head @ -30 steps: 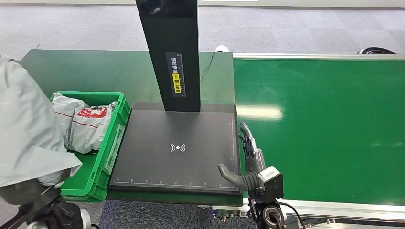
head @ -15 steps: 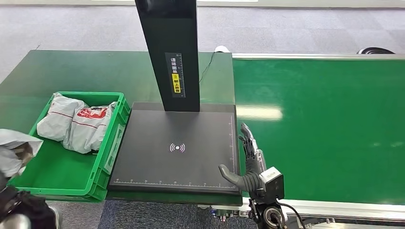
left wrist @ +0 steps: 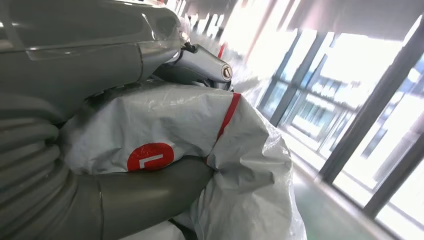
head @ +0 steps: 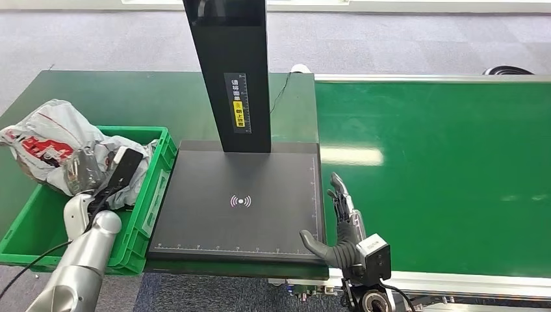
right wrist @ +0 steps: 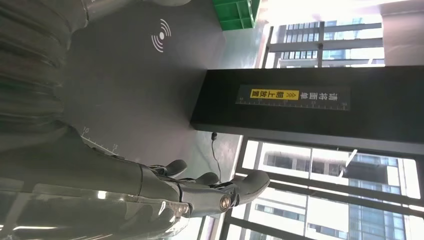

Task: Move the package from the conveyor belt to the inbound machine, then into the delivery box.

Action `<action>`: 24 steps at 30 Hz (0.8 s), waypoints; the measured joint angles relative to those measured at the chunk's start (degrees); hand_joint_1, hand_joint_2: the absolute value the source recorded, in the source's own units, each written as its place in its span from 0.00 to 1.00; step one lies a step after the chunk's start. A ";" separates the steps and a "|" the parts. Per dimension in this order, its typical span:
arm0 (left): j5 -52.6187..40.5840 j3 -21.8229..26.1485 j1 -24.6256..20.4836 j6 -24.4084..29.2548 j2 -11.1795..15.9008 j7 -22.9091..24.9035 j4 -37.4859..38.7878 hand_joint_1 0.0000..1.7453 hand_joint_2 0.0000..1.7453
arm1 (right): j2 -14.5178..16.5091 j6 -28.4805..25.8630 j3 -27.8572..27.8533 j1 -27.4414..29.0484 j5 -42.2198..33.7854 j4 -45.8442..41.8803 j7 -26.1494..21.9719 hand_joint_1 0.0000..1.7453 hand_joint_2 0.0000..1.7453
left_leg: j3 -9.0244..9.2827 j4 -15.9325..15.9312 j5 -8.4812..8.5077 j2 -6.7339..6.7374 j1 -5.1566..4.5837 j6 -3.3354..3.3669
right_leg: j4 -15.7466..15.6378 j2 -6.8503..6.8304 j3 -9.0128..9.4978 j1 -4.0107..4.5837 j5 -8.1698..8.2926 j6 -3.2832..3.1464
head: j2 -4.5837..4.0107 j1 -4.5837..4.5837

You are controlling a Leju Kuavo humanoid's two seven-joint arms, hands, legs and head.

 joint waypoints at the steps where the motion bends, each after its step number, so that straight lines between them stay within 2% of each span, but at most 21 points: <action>1: -0.90 -0.64 -1.03 -0.58 0.19 1.21 2.38 1.00 1.00 | 0.03 0.22 -0.06 -0.17 -0.01 0.04 0.02 0.00 1.00 | 0.02 0.00 0.00 0.00 0.00 0.00 | 0.00 0.01 0.01 0.00 0.00 0.00 | 0.00 0.01; 5: -2.22 -1.93 -4.07 -1.85 1.14 3.12 9.34 0.99 1.00 | 0.10 0.65 -0.23 -0.82 -0.07 0.19 -0.04 0.00 1.00 | 0.06 -0.03 0.00 -0.02 0.01 0.00 | 0.00 0.01 0.03 0.01 0.00 0.00 | 0.00 -0.01; 6: -2.11 -2.04 -4.56 -2.11 1.38 2.87 10.47 0.95 1.00 | 0.10 0.68 -0.27 -0.86 -0.08 0.20 -0.06 0.00 1.00 | 0.07 -0.04 0.00 -0.01 0.02 0.00 | 0.00 0.01 0.03 0.01 0.00 0.00 | 0.00 -0.01; 9: -1.11 -2.05 -5.52 -2.81 1.91 1.05 12.54 0.21 1.00 | 0.09 0.71 -0.42 -0.87 -0.17 0.20 -0.11 0.00 1.00 | 0.08 -0.06 0.00 0.00 0.03 -0.01 | 0.00 0.01 0.03 0.02 0.00 -0.01 | 0.00 0.00; 10: -0.56 -1.97 -5.71 -2.95 2.03 0.26 12.91 0.00 1.00 | 0.08 0.71 -0.48 -0.85 -0.21 0.20 -0.13 0.00 1.00 | 0.09 -0.07 0.00 0.01 0.03 -0.01 | 0.00 0.02 0.03 0.03 -0.01 -0.01 | 0.00 0.00; 17: 8.87 0.59 -5.16 -1.44 2.51 -7.57 11.17 0.00 1.00 | 0.08 0.71 -1.04 -0.42 -0.24 0.20 -0.33 0.00 1.00 | 0.20 -0.18 0.00 0.11 0.03 -0.02 | 0.01 0.13 0.05 0.02 -0.01 -0.02 | 0.00 -0.01; 24: 25.68 4.94 1.90 0.05 1.43 -15.09 -5.52 0.00 1.00 | 0.13 0.71 -1.48 0.44 0.23 0.18 -0.40 0.00 1.00 | 0.21 -0.21 -0.09 0.33 0.02 -0.13 | 0.02 0.36 -0.04 0.02 -0.05 -0.04 | 0.00 0.01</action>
